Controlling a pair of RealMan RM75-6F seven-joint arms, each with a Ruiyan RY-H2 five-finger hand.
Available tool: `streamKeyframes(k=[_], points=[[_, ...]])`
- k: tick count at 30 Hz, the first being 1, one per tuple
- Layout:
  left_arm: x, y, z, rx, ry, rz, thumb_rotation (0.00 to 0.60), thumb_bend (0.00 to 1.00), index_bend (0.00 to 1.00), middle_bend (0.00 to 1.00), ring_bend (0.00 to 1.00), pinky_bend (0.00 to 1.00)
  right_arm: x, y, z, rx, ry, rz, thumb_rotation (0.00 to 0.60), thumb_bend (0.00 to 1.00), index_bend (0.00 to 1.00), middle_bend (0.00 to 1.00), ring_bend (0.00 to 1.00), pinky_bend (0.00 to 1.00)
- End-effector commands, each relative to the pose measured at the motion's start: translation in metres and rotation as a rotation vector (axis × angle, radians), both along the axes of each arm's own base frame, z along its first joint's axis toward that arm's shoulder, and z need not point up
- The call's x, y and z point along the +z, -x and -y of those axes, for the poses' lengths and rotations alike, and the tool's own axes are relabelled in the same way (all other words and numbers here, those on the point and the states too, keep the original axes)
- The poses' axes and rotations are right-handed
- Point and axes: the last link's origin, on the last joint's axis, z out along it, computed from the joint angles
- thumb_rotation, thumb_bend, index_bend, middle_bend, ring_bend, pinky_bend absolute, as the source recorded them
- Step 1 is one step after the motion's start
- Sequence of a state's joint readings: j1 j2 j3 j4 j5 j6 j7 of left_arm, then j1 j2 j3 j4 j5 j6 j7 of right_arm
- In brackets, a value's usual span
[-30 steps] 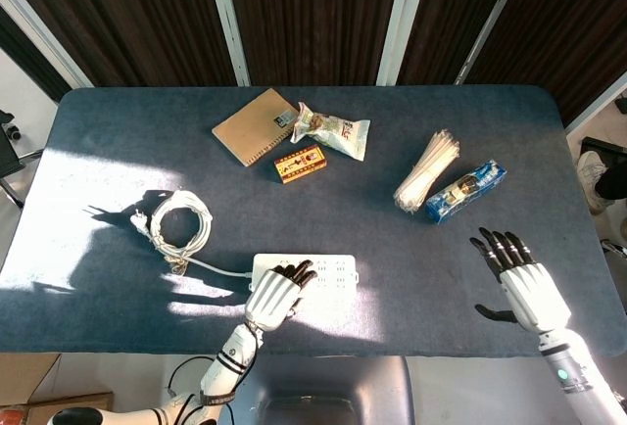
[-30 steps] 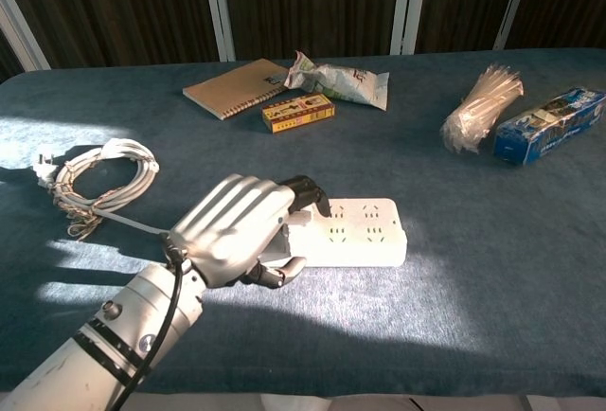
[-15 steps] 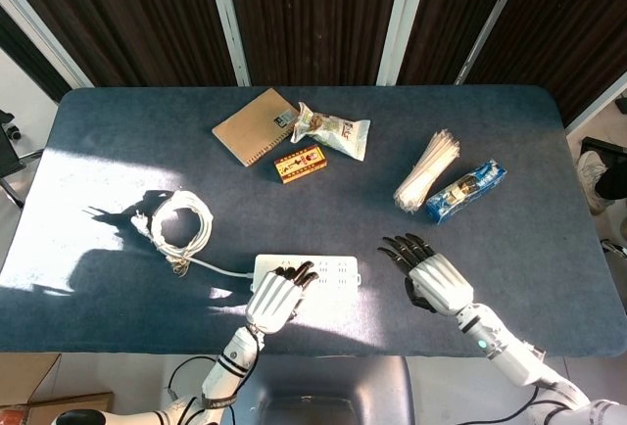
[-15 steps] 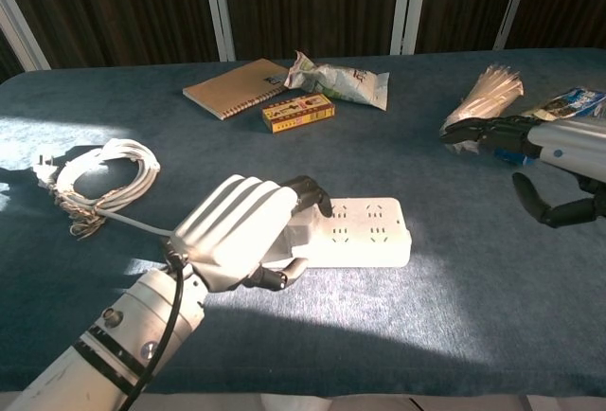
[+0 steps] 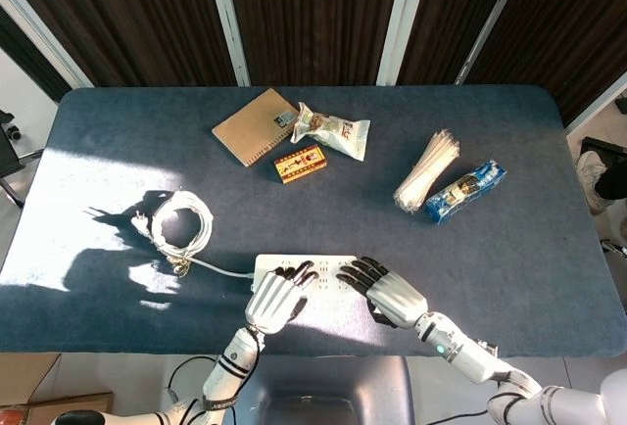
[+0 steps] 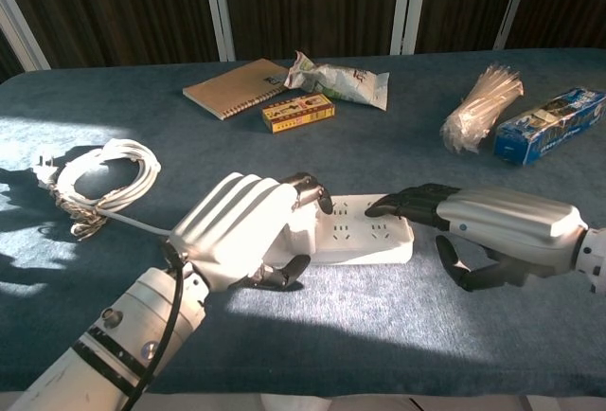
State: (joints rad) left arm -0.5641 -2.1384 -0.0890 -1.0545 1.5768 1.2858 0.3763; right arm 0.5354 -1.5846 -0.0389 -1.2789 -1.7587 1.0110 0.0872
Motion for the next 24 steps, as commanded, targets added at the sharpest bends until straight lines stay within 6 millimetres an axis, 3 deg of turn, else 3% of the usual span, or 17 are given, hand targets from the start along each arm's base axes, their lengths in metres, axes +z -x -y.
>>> streamKeyframes(k=[1, 16, 21, 24], points=[[0.000, -0.001, 0.001, -0.002, 0.001, 0.002, 0.600, 0.39, 0.38, 0.56, 0.48, 0.62, -0.007, -0.001, 0.000, -0.002, -0.013, -0.013, 0.600, 1.00, 0.16, 0.18, 0.05, 0.04], [0.005, -0.007, -0.003, 0.002, -0.002, 0.054, 0.600, 0.40, 0.43, 0.60, 0.52, 0.66, -0.017, -0.003, -0.006, -0.009, -0.027, -0.061, 0.600, 1.00, 0.16, 0.18, 0.05, 0.04], [0.030, -0.012, -0.011, -0.003, -0.044, 0.123, 0.600, 0.40, 0.43, 0.60, 0.52, 0.65, -0.008, -0.006, -0.005, -0.009, 0.006, -0.024, 0.600, 1.00, 0.16, 0.18, 0.05, 0.04], [0.054, -0.006, -0.013, 0.007, -0.056, 0.149, 0.600, 0.40, 0.42, 0.59, 0.52, 0.64, 0.007, -0.008, -0.005, 0.000, 0.047, 0.030, 0.600, 1.00, 0.14, 0.18, 0.05, 0.04]])
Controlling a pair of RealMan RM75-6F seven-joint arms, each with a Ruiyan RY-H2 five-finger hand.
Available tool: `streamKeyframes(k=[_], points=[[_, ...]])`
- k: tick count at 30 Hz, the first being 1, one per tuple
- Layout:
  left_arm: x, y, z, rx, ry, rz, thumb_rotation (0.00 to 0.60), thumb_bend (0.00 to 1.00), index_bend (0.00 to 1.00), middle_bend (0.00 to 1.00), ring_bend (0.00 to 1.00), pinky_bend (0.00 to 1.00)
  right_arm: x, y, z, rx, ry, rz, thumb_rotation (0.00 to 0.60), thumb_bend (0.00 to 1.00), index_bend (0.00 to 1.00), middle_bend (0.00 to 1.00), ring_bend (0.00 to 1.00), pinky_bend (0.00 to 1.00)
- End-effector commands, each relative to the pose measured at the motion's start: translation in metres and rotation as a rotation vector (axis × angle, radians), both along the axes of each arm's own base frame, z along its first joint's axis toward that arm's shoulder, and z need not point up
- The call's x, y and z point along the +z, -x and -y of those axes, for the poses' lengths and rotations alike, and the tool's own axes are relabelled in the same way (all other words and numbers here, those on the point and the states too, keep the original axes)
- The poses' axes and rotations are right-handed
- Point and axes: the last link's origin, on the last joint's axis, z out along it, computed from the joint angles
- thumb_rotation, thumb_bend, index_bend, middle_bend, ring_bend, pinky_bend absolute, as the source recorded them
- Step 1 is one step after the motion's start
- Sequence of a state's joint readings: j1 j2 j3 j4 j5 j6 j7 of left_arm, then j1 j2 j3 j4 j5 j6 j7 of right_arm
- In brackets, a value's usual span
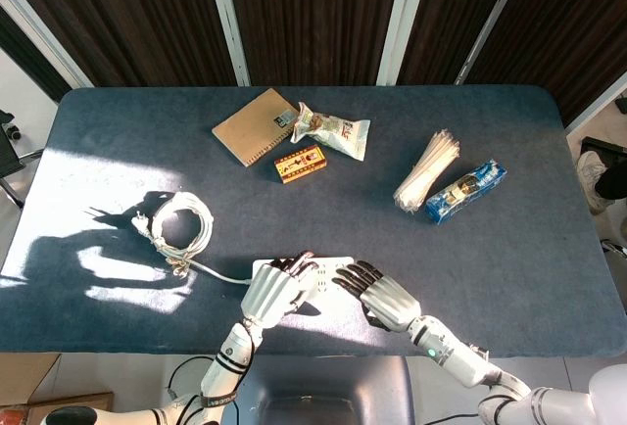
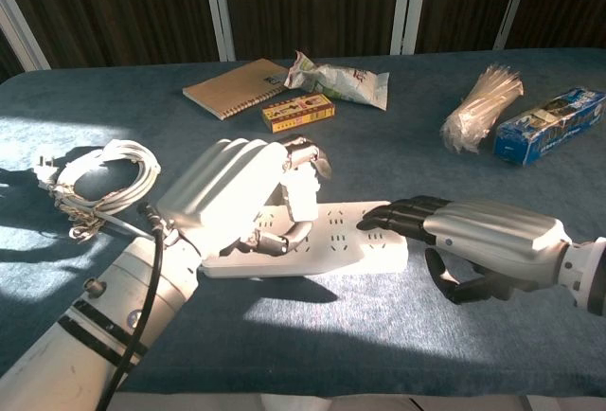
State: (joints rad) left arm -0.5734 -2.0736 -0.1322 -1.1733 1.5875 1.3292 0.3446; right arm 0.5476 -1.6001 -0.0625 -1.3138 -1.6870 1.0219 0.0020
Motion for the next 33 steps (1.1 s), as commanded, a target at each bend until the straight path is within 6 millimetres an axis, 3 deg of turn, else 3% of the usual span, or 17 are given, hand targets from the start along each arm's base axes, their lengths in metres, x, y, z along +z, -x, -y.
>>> streamKeyframes(k=[1, 9, 13, 17, 24, 30, 33], points=[[0.032, 0.009, -0.004, 0.016, -0.024, 0.033, 0.600, 0.40, 0.41, 0.58, 0.52, 0.64, 0.019, -0.002, 0.000, 0.008, 0.049, 0.061, 0.600, 1.00, 0.14, 0.18, 0.05, 0.04], [0.077, 0.080, 0.000, 0.154, -0.003, -0.028, 0.600, 0.40, 0.38, 0.55, 0.49, 0.58, 0.088, 0.002, 0.002, 0.000, 0.201, 0.183, 0.600, 0.78, 0.10, 0.18, 0.05, 0.02], [0.083, 0.119, 0.000, 0.242, 0.008, -0.047, 0.600, 0.40, 0.37, 0.55, 0.48, 0.53, 0.120, 0.009, -0.006, -0.018, 0.260, 0.222, 0.600, 0.75, 0.08, 0.18, 0.05, 0.00], [0.081, 0.155, -0.002, 0.303, 0.026, -0.096, 0.600, 0.40, 0.35, 0.53, 0.46, 0.39, 0.149, 0.017, -0.013, -0.044, 0.328, 0.239, 0.600, 0.72, 0.05, 0.18, 0.05, 0.00], [0.079, 0.184, -0.007, 0.376, 0.052, -0.109, 0.600, 0.39, 0.24, 0.38, 0.33, 0.29, 0.167, 0.023, -0.016, -0.080, 0.368, 0.225, 0.600, 0.71, 0.03, 0.18, 0.05, 0.00], [0.095, 0.197, 0.000, 0.387, 0.028, -0.108, 0.600, 0.39, 0.04, 0.14, 0.13, 0.23, 0.173, 0.030, -0.019, -0.100, 0.391, 0.199, 0.600, 0.69, 0.00, 0.17, 0.04, 0.00], [0.107, 0.201, 0.007, 0.386, 0.009, -0.101, 0.600, 0.38, 0.00, 0.03, 0.05, 0.21, 0.177, 0.032, -0.022, -0.110, 0.405, 0.199, 0.600, 0.68, 0.00, 0.17, 0.04, 0.00]])
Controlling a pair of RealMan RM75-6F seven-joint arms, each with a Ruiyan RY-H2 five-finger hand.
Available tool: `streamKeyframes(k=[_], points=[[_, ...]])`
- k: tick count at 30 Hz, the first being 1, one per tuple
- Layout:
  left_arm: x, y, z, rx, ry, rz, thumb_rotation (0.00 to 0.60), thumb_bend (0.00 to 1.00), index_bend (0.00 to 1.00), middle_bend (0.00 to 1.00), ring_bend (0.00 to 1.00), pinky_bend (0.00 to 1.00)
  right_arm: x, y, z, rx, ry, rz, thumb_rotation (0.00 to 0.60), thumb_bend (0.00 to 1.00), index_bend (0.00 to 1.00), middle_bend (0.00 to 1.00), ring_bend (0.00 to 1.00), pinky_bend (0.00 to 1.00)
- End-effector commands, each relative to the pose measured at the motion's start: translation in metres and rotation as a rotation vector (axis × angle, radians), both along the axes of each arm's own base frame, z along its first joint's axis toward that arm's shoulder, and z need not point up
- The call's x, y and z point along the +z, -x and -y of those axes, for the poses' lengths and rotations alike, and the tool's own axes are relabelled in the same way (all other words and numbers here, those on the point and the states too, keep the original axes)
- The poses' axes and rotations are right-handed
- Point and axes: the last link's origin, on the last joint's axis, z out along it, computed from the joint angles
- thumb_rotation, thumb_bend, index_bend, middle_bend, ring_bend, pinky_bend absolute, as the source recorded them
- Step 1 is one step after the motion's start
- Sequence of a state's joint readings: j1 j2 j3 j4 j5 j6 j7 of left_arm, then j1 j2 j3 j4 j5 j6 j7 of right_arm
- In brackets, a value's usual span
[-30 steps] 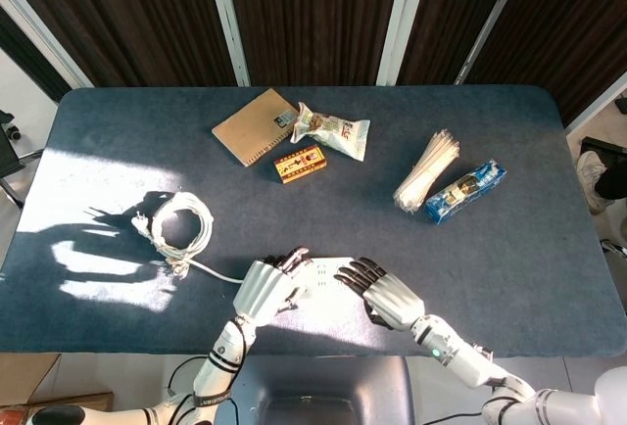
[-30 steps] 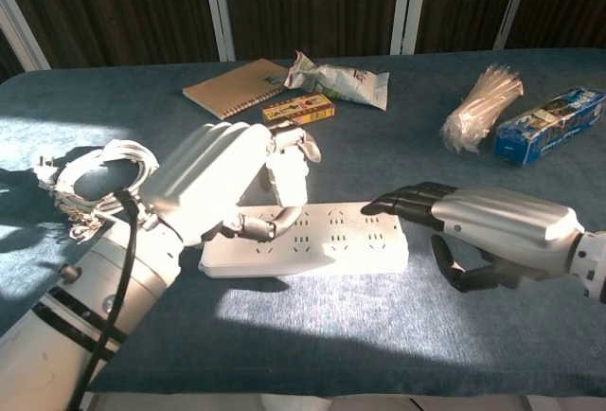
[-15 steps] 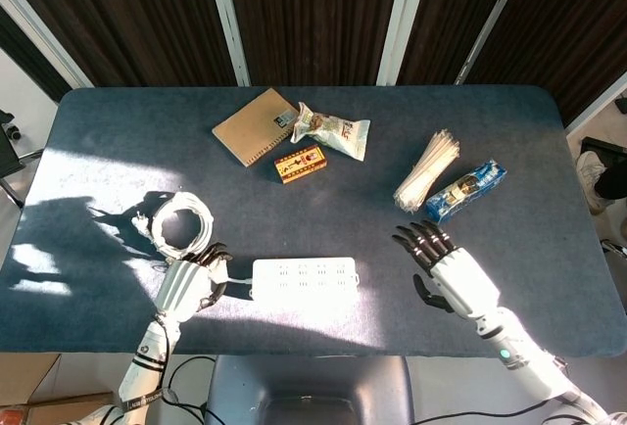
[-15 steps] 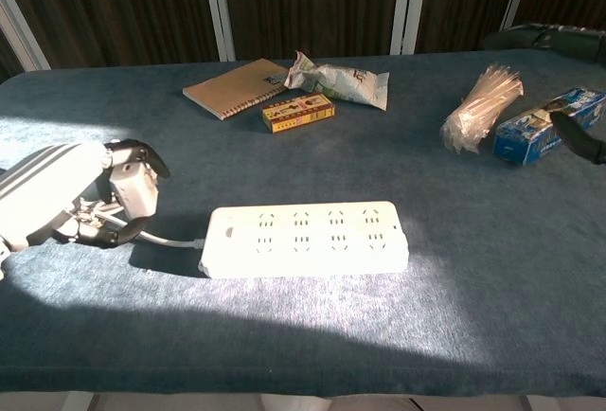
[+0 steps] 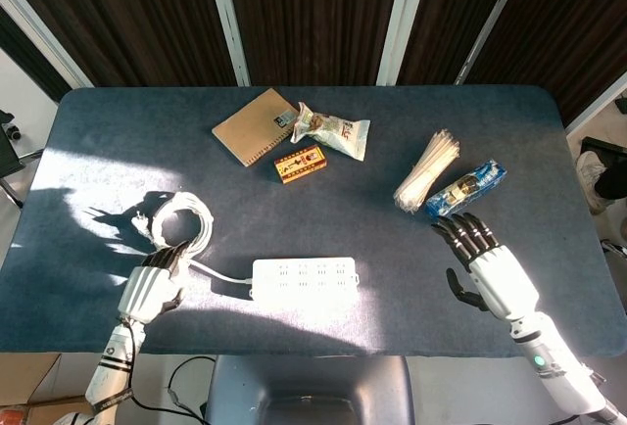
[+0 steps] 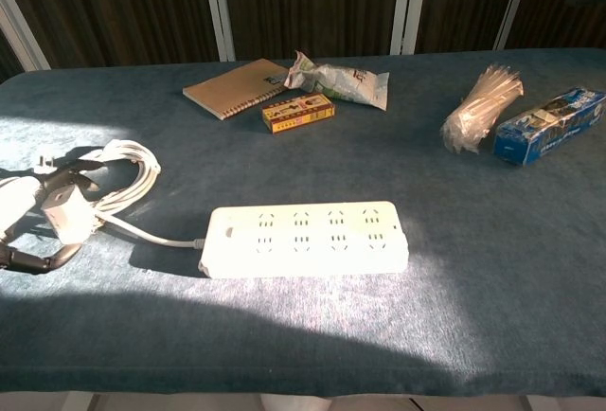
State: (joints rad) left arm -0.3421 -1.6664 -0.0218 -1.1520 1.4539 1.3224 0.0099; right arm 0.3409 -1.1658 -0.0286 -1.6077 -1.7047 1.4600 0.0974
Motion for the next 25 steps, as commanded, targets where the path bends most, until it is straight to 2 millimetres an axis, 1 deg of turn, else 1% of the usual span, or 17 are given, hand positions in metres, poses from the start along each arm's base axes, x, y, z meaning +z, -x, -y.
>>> streamKeyframes(k=[1, 3, 7, 10, 11, 13, 14, 17, 20, 22, 25], points=[[0.011, 0.004, 0.007, -0.002, -0.018, 0.006, 0.600, 0.38, 0.00, 0.02, 0.03, 0.21, 0.003, 0.001, -0.003, -0.009, 0.011, -0.001, 0.600, 0.68, 0.00, 0.17, 0.03, 0.00], [0.019, 0.007, 0.012, 0.001, -0.022, 0.005, 0.600, 0.38, 0.00, 0.00, 0.01, 0.19, 0.007, 0.003, -0.007, -0.024, 0.017, -0.006, 0.600, 0.67, 0.00, 0.16, 0.02, 0.00], [0.036, 0.013, 0.019, 0.016, -0.012, 0.006, 0.600, 0.38, 0.00, 0.00, 0.00, 0.19, 0.016, 0.009, -0.015, -0.046, 0.044, -0.028, 0.600, 0.64, 0.00, 0.15, 0.01, 0.00], [0.065, 0.019, 0.029, 0.005, -0.090, -0.034, 0.600, 0.38, 0.00, 0.00, 0.00, 0.18, 0.028, 0.024, -0.028, -0.111, 0.073, -0.075, 0.600, 0.58, 0.00, 0.13, 0.00, 0.00], [0.080, 0.022, 0.037, 0.012, -0.114, -0.062, 0.600, 0.38, 0.00, 0.00, 0.00, 0.18, 0.034, 0.033, -0.035, -0.163, 0.086, -0.101, 0.600, 0.56, 0.00, 0.11, 0.00, 0.00], [0.101, 0.028, 0.053, 0.045, -0.122, -0.101, 0.600, 0.38, 0.00, 0.00, 0.00, 0.17, 0.044, 0.048, -0.048, -0.260, 0.107, -0.151, 0.600, 0.49, 0.00, 0.09, 0.00, 0.00], [0.114, 0.031, 0.066, 0.080, -0.115, -0.129, 0.600, 0.37, 0.00, 0.00, 0.00, 0.17, 0.050, 0.057, -0.056, -0.321, 0.129, -0.195, 0.600, 0.46, 0.00, 0.08, 0.00, 0.00], [0.138, 0.037, 0.091, 0.161, -0.097, -0.200, 0.600, 0.37, 0.00, 0.00, 0.00, 0.15, 0.062, 0.079, -0.076, -0.435, 0.235, -0.265, 0.600, 0.37, 0.00, 0.05, 0.00, 0.00], [0.148, 0.031, 0.097, 0.150, -0.101, -0.202, 0.600, 0.37, 0.00, 0.00, 0.00, 0.14, 0.069, 0.092, -0.091, -0.503, 0.315, -0.226, 0.600, 0.30, 0.00, 0.03, 0.00, 0.00], [0.149, 0.028, 0.096, 0.119, -0.110, -0.193, 0.600, 0.37, 0.00, 0.00, 0.00, 0.13, 0.076, 0.088, -0.091, -0.464, 0.349, -0.186, 0.600, 0.27, 0.00, 0.01, 0.00, 0.00], [0.147, 0.024, 0.094, 0.062, -0.108, -0.165, 0.600, 0.37, 0.00, 0.00, 0.00, 0.12, 0.079, 0.091, -0.093, -0.464, 0.365, -0.170, 0.600, 0.27, 0.00, 0.01, 0.00, 0.00]])
